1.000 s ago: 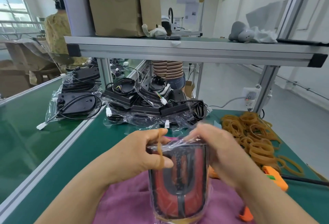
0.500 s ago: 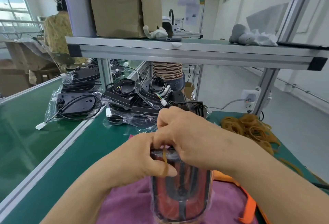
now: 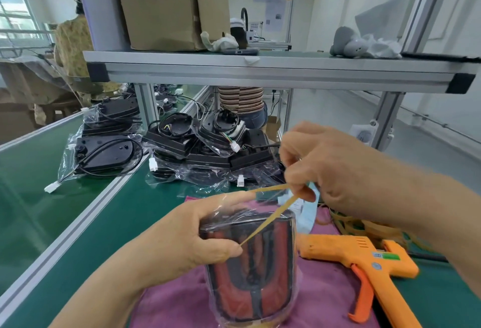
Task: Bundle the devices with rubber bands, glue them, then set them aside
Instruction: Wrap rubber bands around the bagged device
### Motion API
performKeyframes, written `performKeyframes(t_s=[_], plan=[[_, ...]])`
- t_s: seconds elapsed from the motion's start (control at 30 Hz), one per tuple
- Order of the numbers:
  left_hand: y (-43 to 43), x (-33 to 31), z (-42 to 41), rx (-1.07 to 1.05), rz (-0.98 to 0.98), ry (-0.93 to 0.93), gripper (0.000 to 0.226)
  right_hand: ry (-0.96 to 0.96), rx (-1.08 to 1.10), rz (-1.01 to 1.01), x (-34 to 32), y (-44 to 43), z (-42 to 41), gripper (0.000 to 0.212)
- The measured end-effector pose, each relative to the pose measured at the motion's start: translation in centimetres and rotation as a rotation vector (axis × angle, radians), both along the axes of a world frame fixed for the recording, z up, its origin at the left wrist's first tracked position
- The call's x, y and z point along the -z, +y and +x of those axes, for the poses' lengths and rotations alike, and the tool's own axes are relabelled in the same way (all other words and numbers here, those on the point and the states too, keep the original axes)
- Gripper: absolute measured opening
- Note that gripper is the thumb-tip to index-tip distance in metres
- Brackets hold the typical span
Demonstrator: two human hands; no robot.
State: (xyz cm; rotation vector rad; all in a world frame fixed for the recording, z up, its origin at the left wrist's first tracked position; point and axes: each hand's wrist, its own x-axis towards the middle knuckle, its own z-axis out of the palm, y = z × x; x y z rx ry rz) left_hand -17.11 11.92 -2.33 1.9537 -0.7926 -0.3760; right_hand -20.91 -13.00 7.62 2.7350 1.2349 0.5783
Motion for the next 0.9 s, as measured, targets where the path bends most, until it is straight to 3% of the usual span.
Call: performKeyframes(t_s=[0.17,0.3,0.63,0.87,0.9], plan=[[0.0,0.0,-0.1,0.058,-0.035,0.049,0.087,-0.125,0.042,0.094,3.2,-3.8,-0.9,0.044],[-0.2,0.1,-0.3,0.034,-0.026,0.018,0.091,-0.144,0.087,0.168,6.1,-5.1,-1.3,0.042],[-0.4,0.0,-0.6,-0.01,0.033,-0.056,0.093,0.027,0.105,0.349,9.9,-5.3,-0.5,0.056],[-1.2,-0.5,-0.6,0.015,0.053,-0.088,0.09,0.281,0.162,0.466,11.8,-4.3,1.8,0.047],[-1.2,-0.5,-0.6,0.009,0.05,-0.091,0.09,0.321,0.201,0.461,12.1,-3.9,2.0,0.058]])
